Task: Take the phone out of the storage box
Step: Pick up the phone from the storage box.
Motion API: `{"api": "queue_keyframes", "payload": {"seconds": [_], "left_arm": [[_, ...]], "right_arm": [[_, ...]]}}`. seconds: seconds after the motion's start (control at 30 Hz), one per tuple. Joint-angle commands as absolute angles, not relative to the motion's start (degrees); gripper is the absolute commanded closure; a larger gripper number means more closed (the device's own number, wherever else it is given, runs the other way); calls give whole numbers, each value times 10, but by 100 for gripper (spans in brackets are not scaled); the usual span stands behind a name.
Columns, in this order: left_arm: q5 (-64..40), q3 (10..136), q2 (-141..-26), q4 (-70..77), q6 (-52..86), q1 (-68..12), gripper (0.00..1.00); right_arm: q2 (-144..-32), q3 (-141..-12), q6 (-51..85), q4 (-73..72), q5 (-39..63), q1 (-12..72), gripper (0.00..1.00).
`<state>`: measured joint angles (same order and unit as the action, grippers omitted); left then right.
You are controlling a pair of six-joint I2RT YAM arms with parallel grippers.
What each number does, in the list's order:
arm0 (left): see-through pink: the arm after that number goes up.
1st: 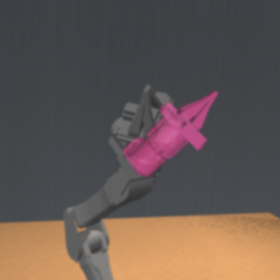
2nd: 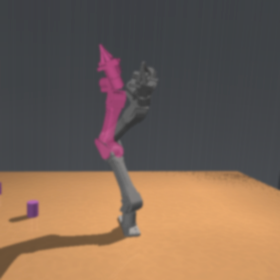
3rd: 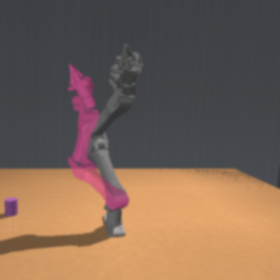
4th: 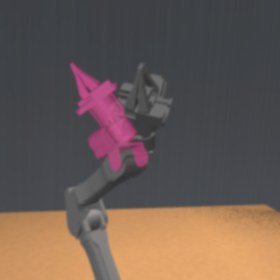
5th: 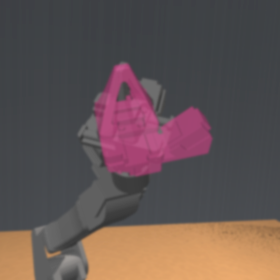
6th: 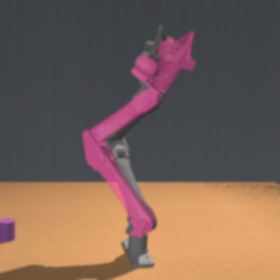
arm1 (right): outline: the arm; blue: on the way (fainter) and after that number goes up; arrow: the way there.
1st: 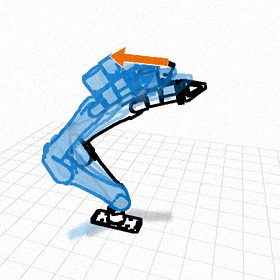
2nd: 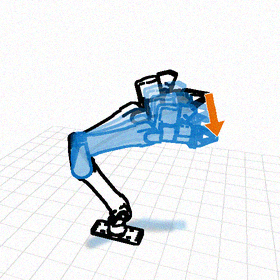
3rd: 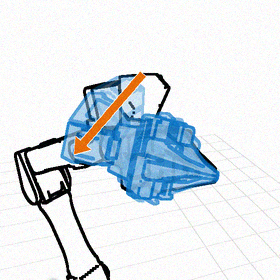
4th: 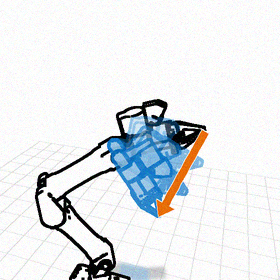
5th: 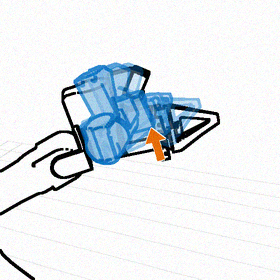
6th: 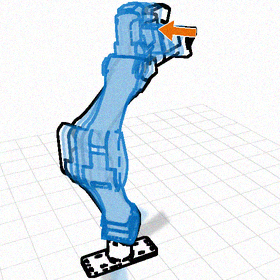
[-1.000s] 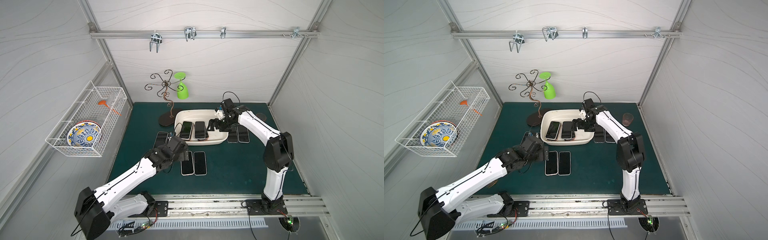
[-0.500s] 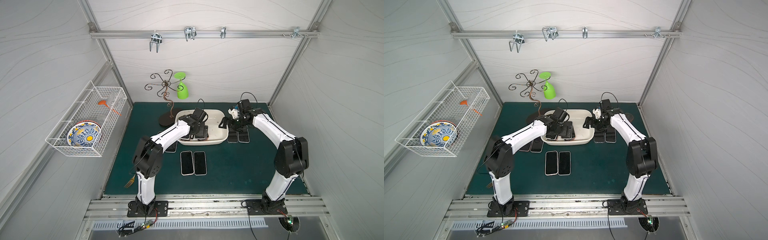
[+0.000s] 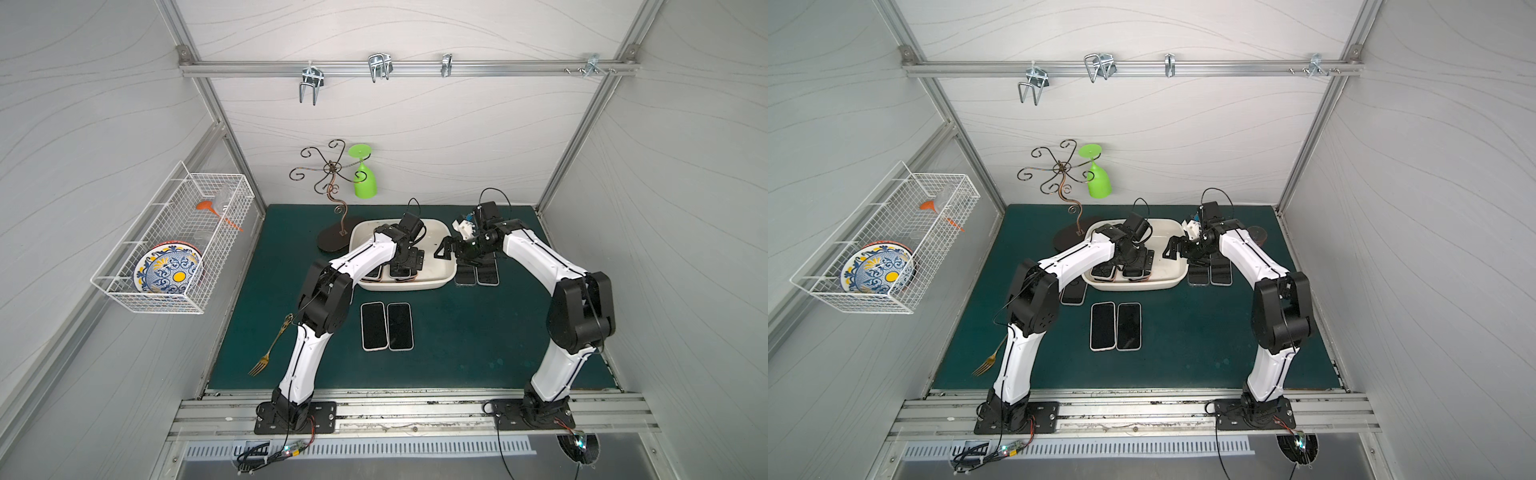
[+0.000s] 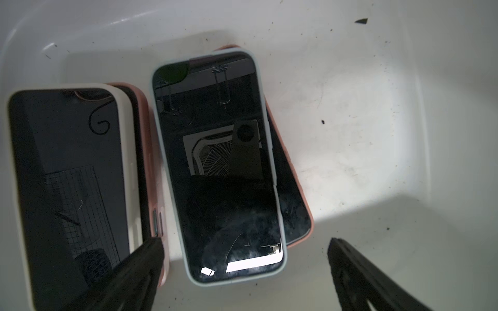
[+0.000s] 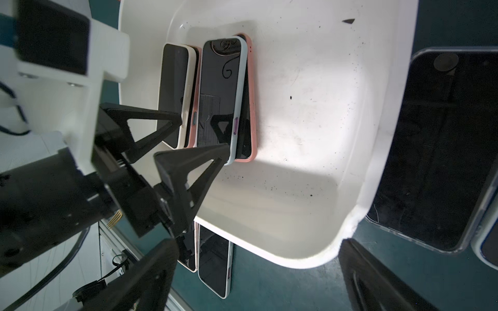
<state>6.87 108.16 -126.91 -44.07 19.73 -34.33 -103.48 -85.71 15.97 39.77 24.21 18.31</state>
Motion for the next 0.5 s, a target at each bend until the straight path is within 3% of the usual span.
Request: {"api": "queue_keyframes", "payload": {"seconds": [0.0, 0.47], "left_arm": [[74, 1109, -1289, -444, 199, -340, 0], [77, 1105, -1319, -444, 203, -340, 4]], "right_arm": [[-1040, -852, 146, 392, 251, 176, 1], [-1054, -846, 144, 387, 256, 173, 1]]}}
